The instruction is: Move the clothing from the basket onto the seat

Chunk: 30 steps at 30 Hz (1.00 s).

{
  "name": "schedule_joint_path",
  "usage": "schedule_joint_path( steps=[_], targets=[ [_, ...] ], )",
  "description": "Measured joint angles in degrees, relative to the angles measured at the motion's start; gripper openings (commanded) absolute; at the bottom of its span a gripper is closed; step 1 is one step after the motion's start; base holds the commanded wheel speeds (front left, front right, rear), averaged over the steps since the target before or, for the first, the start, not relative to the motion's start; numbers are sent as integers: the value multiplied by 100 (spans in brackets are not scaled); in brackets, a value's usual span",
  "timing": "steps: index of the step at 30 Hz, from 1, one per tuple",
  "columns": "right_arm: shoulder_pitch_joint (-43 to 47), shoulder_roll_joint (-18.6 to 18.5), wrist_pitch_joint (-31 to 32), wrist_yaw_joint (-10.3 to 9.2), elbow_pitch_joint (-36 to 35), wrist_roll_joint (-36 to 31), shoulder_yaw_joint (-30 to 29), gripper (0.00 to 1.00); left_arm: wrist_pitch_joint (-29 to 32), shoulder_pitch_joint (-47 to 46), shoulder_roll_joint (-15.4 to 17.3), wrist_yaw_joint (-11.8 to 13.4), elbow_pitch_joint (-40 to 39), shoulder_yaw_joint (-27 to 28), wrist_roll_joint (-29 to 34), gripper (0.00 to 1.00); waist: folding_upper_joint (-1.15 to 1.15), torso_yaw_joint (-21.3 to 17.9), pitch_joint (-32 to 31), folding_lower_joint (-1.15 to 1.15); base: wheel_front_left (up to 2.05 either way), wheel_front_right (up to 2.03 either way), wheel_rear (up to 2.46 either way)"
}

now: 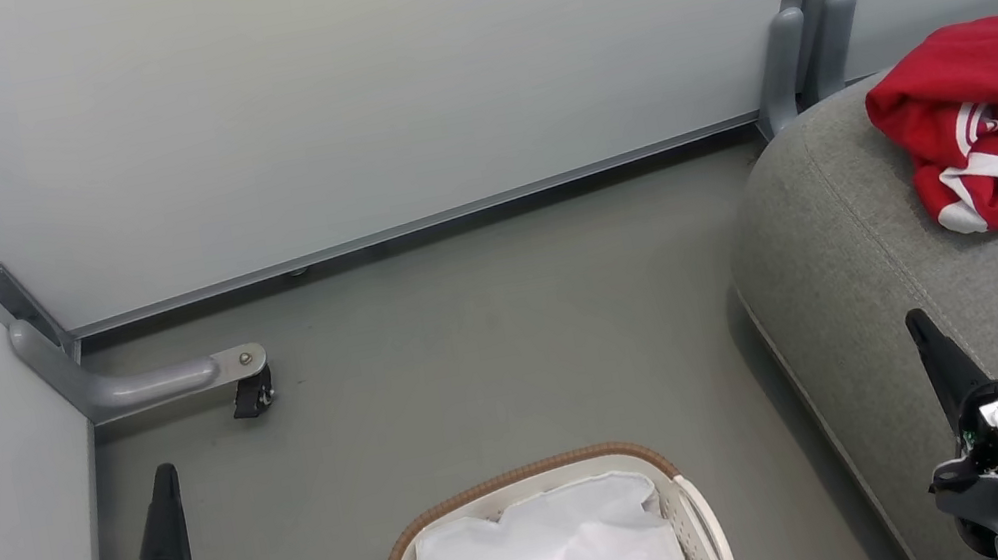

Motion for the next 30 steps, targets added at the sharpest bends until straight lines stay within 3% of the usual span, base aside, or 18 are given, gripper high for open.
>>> schedule_joint_path(
  steps=[18,30],
  targets=[
    [-27,-5,177,0,-60,700,-74,0,178,-108,1,-23,-70,92,-619,0,0,-17,5,0,0,0,0],
    [-31,-5,180,0,-64,709,-77,0,181,-116,2,-24,-78,96,-625,0,0,-17,5,0,0,0,0]
  ],
)
